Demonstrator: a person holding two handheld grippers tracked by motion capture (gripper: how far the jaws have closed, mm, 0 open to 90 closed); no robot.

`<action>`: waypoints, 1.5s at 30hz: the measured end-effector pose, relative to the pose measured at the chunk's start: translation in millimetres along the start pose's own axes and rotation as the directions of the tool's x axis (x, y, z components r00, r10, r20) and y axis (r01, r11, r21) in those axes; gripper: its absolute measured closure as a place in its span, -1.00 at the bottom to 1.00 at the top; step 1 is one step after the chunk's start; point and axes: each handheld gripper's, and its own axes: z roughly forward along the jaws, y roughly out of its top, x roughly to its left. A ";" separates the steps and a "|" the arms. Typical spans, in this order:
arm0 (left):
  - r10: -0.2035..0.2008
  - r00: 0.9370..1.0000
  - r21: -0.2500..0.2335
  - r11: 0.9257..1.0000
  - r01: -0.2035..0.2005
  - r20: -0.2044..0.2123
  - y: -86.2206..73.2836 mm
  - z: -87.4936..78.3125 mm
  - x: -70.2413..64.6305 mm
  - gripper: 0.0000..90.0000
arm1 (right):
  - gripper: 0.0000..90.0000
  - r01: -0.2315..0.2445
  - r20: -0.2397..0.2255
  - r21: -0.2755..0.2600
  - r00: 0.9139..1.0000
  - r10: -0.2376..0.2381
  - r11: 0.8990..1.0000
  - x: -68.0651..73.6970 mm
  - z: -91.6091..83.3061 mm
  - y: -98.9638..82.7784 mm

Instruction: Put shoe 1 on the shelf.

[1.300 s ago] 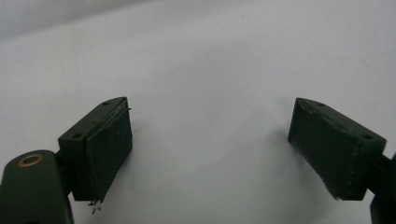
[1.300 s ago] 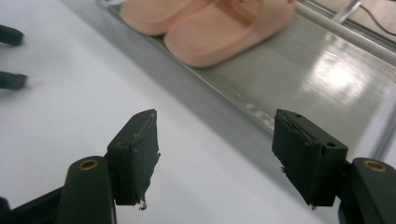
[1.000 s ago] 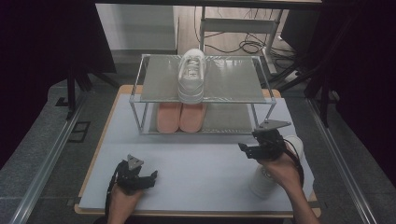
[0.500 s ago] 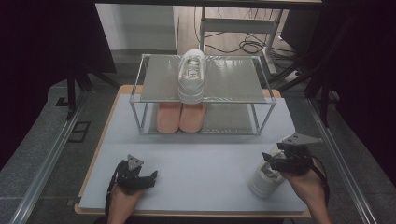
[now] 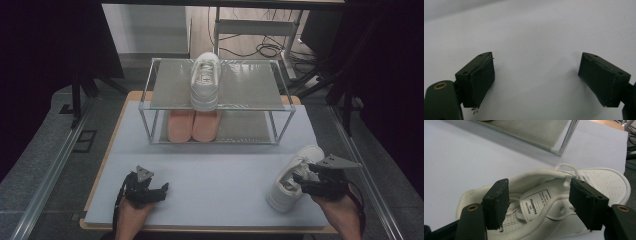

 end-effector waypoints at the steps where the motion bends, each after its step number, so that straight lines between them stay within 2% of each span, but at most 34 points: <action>1: 0.000 1.000 0.000 1.000 0.000 0.000 0.0 0.0 0.0 -0.70 | -0.27 -0.001 0.000 -0.001 1.000 0.001 1.000 -0.1 -0.6 -1.0; 15: -0.001 1.000 0.000 1.000 0.001 0.000 0.0 0.0 -0.1 -0.70 | -0.32 -0.046 0.021 -0.007 0.999 0.046 0.999 -2.5 -4.7 -16.7; 27: -0.001 1.000 0.000 1.000 0.001 0.000 0.0 0.0 -0.1 -0.70 | -0.33 -0.080 0.059 0.002 0.995 0.080 0.997 -4.3 2.3 -33.5; 33: -0.001 1.000 0.001 1.000 0.001 0.000 0.0 -0.1 -0.1 -0.70 | -0.27 -0.118 0.049 -0.009 0.992 0.118 0.993 -3.9 9.4 -38.0; 36: -0.002 1.000 0.000 1.000 0.002 0.000 0.0 0.0 -0.2 -0.70 | -0.29 -0.117 0.074 -0.014 0.990 0.118 0.993 -0.4 12.8 -38.7; 39: -0.002 1.000 0.000 1.000 0.002 0.000 0.0 0.0 -0.2 -0.70 | -0.23 -0.118 0.097 -0.018 0.988 0.119 0.993 1.8 13.3 -39.4; 45: -0.001 1.000 0.000 1.000 0.001 0.000 0.0 0.0 -0.1 -0.70 | 0.00 -0.181 0.099 -0.019 0.978 0.182 0.983 2.0 11.4 -41.4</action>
